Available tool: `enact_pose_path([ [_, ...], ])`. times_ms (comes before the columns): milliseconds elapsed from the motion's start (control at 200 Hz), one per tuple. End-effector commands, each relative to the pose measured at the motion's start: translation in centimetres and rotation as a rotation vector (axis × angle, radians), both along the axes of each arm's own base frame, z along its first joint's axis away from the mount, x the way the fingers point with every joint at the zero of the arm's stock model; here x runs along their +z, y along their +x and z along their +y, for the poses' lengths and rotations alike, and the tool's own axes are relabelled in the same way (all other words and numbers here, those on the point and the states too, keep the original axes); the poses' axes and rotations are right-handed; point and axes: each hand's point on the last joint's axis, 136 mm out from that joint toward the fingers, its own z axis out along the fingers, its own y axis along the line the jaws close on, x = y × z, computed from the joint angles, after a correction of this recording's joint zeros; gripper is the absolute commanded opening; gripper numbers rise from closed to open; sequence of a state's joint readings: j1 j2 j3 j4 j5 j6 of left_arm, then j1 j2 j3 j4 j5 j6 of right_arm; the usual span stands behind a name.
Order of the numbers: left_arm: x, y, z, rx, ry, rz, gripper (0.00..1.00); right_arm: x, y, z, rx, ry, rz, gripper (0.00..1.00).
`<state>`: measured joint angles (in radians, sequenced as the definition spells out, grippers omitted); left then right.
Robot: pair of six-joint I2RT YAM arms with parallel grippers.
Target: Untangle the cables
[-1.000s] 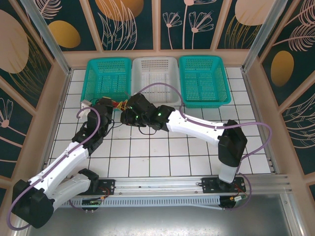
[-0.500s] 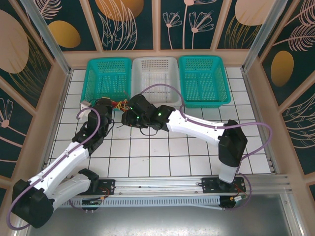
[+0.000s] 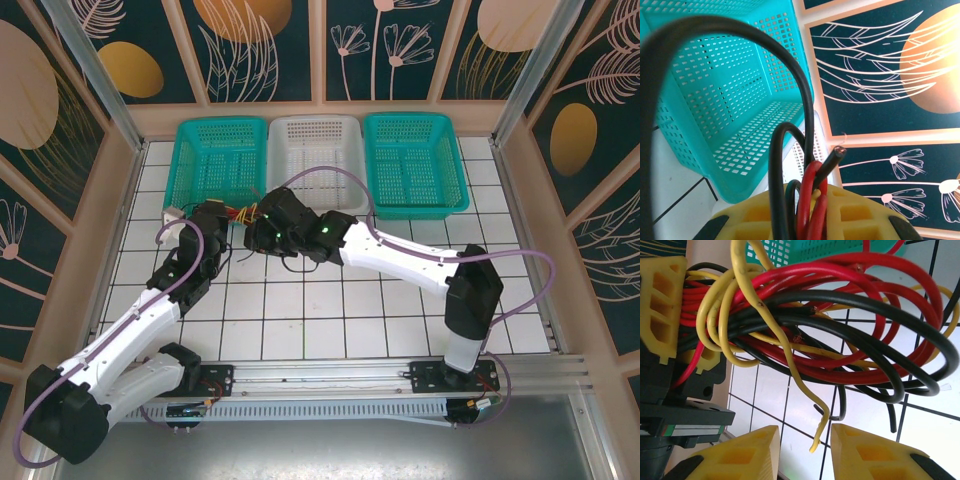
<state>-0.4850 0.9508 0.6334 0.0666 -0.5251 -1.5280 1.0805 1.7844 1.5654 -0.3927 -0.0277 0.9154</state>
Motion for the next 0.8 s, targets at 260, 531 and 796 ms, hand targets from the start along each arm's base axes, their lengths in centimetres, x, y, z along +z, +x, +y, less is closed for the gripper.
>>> enact_pose_path([
  [260, -0.1, -0.3, -0.1, 0.019, -0.08, -0.005, 0.0, -0.6, 1.4, 0.8, -0.013, -0.005, -0.009, 0.36],
  [531, -0.9, -0.5, -0.1, 0.016, -0.093, 0.016, 0.0, -0.6, 2.2, 1.4, -0.006, 0.016, -0.027, 0.32],
  [796, -0.9, -0.5, 0.1, 0.025, -0.075, 0.011, 0.0, -1.0, 1.7, 0.5, -0.016, -0.031, -0.01, 0.38],
])
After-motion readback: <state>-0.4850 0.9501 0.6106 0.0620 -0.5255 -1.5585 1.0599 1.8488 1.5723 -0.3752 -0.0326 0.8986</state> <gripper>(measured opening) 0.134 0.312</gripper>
